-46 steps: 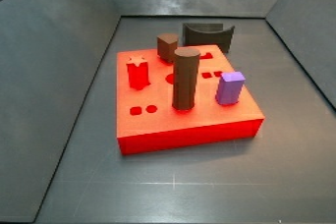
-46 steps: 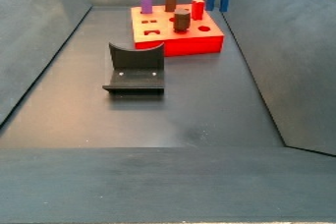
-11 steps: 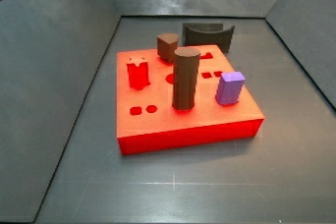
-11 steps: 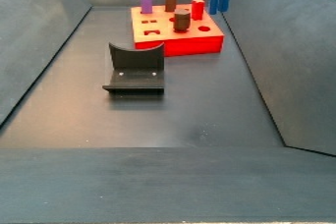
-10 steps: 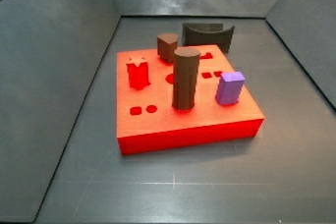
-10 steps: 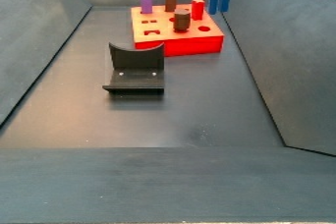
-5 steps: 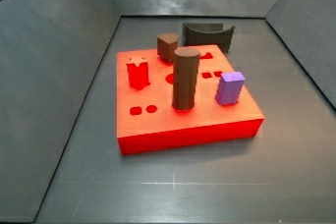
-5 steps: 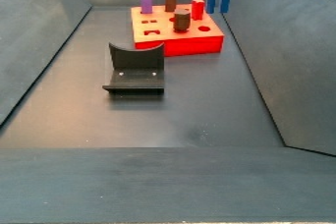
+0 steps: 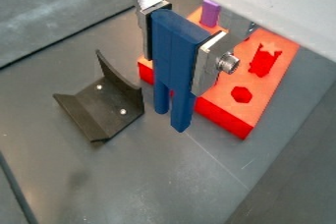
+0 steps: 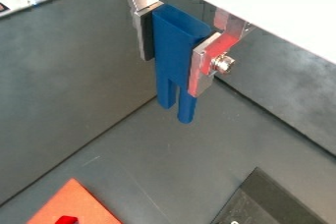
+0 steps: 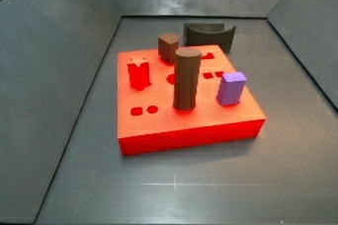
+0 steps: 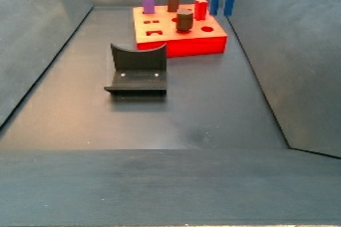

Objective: Pick up the square-circle object. Move up. Rotate the square-circle object. Move to above the board. Insert the square-circle object.
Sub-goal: Rotate the square-circle object.

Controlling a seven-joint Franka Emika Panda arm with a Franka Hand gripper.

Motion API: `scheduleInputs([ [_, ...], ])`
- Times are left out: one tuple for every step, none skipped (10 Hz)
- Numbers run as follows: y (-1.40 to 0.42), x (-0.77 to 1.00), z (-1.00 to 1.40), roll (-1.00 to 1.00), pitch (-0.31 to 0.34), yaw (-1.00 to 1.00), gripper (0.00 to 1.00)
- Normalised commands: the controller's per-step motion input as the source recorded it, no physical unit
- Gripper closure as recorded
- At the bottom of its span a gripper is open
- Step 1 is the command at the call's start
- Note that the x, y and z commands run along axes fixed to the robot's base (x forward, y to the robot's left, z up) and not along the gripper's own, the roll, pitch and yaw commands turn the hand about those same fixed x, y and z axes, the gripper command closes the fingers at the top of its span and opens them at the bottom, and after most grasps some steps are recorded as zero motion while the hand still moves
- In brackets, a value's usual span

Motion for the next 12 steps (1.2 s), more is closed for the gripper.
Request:
scheduleInputs([
  [0.0,0.02,-1.0,-0.01,-0.016,-0.09,1.0],
  [0.0,0.02,-1.0,-0.01,-0.017,-0.07,1.0],
  [0.0,0.02,-1.0,-0.01,-0.019,-0.07,1.0],
  [0.0,0.02,-1.0,-0.01,-0.033,-0.06,1.0],
  [0.01,0.02,-1.0,-0.01,-0.035,-0.06,1.0],
  [0.01,0.02,-1.0,-0.02,-0.035,-0.05,1.0],
  [0.01,0.02,-1.0,-0.02,-0.035,-0.05,1.0],
  [0.01,0.02,-1.0,-0.02,-0.038,-0.05,1.0],
  [0.01,0.03,-1.0,-0.02,-0.039,-0.05,1.0],
  [0.01,0.03,-0.98,-0.02,-0.041,-0.05,1.0],
  [0.01,0.02,-0.78,-0.03,-0.042,-0.05,1.0],
  [0.01,0.02,-0.63,-0.03,-0.041,-0.05,1.0],
])
